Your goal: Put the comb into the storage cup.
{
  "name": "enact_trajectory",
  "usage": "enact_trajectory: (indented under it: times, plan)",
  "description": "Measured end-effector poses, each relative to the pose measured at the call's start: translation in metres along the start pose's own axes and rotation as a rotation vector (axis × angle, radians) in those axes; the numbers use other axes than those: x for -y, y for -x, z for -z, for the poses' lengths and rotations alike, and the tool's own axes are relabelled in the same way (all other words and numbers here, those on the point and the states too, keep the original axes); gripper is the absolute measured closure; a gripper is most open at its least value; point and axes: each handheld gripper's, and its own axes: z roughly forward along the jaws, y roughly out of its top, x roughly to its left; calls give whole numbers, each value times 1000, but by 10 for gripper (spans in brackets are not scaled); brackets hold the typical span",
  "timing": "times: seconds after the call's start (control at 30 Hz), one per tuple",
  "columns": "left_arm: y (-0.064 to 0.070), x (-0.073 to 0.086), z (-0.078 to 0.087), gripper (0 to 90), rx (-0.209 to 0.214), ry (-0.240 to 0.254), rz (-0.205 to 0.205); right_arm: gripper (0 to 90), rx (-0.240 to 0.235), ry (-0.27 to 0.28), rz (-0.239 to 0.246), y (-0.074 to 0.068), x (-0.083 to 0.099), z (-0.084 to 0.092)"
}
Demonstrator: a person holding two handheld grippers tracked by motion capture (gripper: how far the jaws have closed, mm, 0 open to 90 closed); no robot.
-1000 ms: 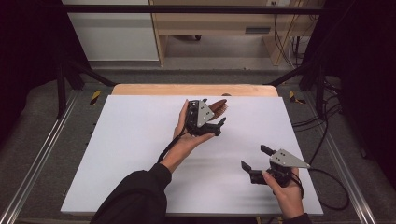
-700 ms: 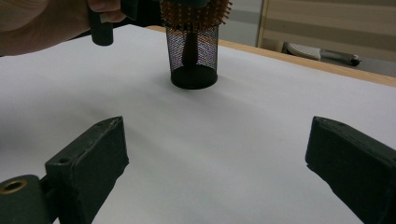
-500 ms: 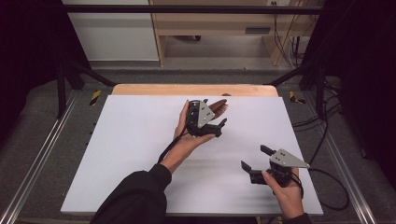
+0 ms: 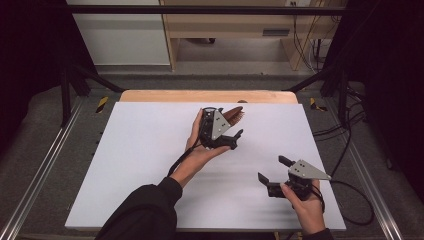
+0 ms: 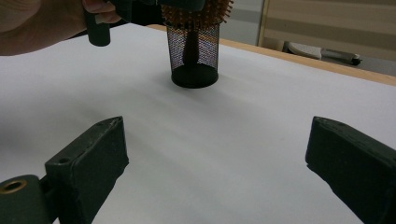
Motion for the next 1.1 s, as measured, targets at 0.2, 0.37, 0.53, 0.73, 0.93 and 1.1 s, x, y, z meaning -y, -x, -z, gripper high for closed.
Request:
enact_trajectory:
  times: [0.2,0.37,0.53,0.73,0.93,1.1]
  plan:
    - [1,-1,1,62,1,6,0,60,0,-1,1,0,0,0]
    - [2,-2,2,62,7,13,-4,60,0,0,-1,0,0,0]
    - [3,-3,4,62,6,20,-7,60,0,-2,0,0,0,0]
    - [3,-5,7,62,6,32,-8,60,0,-3,0,0,0,0]
    - [3,-6,12,61,-5,46,-12,60,1,-3,1,0,0,0]
    - [2,-5,17,62,-4,55,-4,59,0,-4,1,0,0,0]
